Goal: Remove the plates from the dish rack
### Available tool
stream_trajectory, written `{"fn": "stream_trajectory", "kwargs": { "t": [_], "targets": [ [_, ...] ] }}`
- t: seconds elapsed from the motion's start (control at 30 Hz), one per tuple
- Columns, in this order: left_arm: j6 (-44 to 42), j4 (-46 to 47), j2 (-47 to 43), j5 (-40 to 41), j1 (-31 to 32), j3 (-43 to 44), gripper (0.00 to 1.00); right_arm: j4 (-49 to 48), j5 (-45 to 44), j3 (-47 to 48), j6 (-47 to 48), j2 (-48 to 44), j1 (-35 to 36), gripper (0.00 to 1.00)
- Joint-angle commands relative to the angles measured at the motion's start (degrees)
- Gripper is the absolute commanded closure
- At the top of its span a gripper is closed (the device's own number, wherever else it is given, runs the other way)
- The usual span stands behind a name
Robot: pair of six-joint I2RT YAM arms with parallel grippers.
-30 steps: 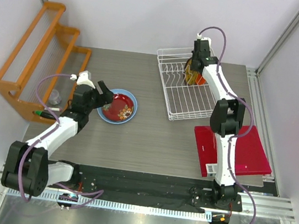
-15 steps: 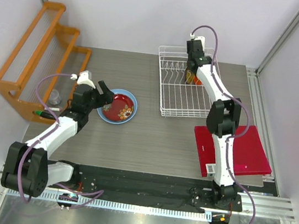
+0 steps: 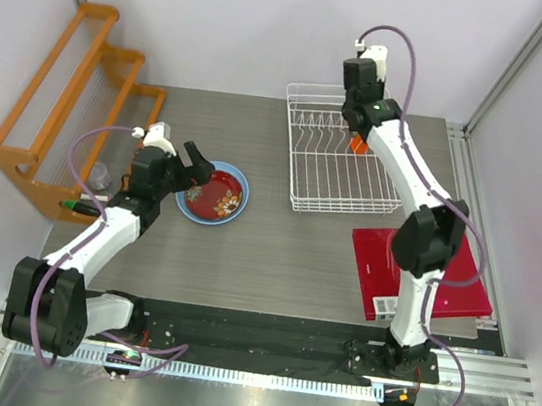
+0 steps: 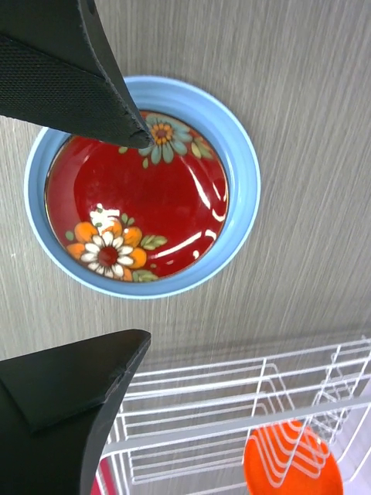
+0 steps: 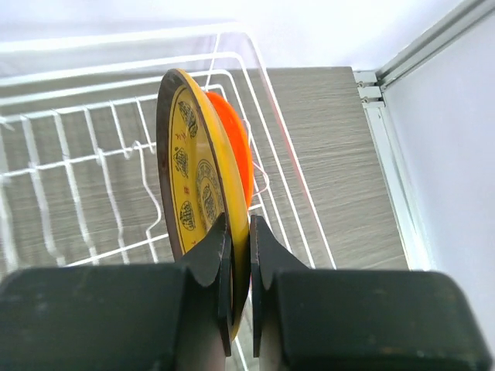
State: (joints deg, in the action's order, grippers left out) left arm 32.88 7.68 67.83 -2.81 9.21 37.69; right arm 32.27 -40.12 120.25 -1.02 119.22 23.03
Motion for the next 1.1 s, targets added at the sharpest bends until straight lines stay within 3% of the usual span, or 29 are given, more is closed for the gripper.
{"fn": "stream_trajectory", "kwargs": {
  "t": [0.0,0.07,0.23,0.33,0.43,0.57,0.9,1.07],
  "targets": [
    [1.22,1.28,0.46,-5.7,0.01,3.26,0.0,-0.89,6.25,-6.4,-6.36,-11.71,1.49,0.99],
    [1.92,2.42,0.89,-7.82,-0.07,3.61,0.0,-0.81,9.34,-8.88,-8.37,-15.05,2.2,0.99],
    [6.12,11.97,3.35,-17.92,-0.07,2.92,0.0,-3.0,31.03,-17.31,-15.41,-20.07,2.9,0.99],
    [9.47,18.48,5.55,-23.88,0.02,2.3,0.0,-9.14,43.49,-23.99,-21.12,-22.88,3.08,0.99],
    [11.06,22.28,7.31,-26.89,0.28,1.95,0.01,-15.03,50.11,-29.44,-25.87,-24.21,3.34,0.99],
    [15.09,29.21,9.94,-29.62,0.54,1.6,0.01,-20.65,54.6,-33.83,-29.3,-24.56,4.22,0.99],
    [18.35,36.51,15.13,-28.92,1.25,0.54,0.04,-29.28,60.59,-39.56,-36.25,-24.83,6.59,0.99],
    [19.58,39.77,16.98,-28.13,1.68,0.45,0.16,-35.94,63.75,-43.51,-40.28,-24.74,6.94,0.99]
  ]
}}
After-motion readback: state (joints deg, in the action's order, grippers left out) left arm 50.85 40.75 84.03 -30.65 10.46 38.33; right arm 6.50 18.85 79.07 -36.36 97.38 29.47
